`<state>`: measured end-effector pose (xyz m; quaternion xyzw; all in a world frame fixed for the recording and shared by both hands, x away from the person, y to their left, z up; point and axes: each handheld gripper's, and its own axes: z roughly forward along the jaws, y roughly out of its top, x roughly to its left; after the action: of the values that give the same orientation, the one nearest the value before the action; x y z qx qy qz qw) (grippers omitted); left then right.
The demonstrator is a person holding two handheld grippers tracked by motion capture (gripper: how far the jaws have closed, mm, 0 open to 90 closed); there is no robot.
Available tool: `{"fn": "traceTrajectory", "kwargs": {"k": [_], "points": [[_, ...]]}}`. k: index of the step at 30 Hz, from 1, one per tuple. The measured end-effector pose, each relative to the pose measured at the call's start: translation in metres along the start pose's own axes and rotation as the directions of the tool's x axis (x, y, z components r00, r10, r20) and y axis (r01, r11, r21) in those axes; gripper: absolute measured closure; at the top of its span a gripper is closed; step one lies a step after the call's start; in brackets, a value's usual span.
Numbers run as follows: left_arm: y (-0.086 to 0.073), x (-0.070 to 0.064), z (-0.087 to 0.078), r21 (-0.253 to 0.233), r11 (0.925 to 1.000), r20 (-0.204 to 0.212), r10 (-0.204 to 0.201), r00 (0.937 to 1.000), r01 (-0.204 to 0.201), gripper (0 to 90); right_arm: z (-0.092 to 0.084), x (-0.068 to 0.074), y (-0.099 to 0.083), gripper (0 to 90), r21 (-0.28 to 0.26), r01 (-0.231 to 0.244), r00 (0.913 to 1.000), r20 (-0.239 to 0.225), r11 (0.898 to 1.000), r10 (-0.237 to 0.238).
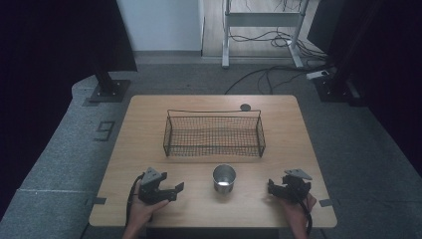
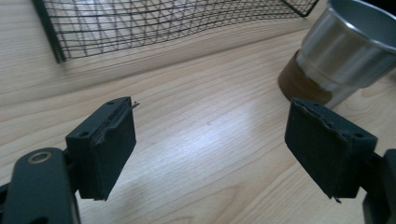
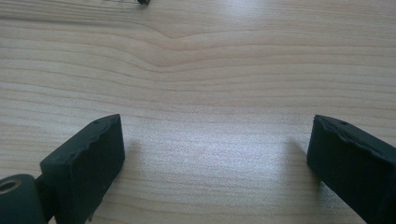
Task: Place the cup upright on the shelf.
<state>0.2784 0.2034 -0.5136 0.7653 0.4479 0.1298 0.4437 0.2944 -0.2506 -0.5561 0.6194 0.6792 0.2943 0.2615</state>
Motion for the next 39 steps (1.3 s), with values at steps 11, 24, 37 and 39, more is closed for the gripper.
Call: {"fn": "traceTrajectory", "kwargs": {"k": [11,24,37,39], "points": [[0.012,-0.004,-0.004,-0.024,0.9996,0.017,0.015,0.9997,-0.015,16.8,-0.001,0.0,0.0,4.8,-0.002,-0.002,1.0,0.0,1.0,0.002],[0.03,-0.016,-0.005,-0.036,0.9986,0.04,0.04,0.9984,-0.038,16.4,-0.001,0.0,-0.001,4.9,-0.001,-0.003,1.0,0.001,1.0,0.003],[0.039,-0.031,0.001,-0.034,0.998,0.073,0.055,0.9958,-0.053,16.1,-0.001,0.0,-0.001,5.1,-0.001,-0.003,1.0,0.002,1.0,0.003],[0.04,-0.034,0.003,-0.03,0.998,0.077,0.057,0.9954,-0.055,16.1,-0.001,0.0,-0.001,5.2,-0.003,-0.001,1.0,0.003,1.0,0.001]]}}
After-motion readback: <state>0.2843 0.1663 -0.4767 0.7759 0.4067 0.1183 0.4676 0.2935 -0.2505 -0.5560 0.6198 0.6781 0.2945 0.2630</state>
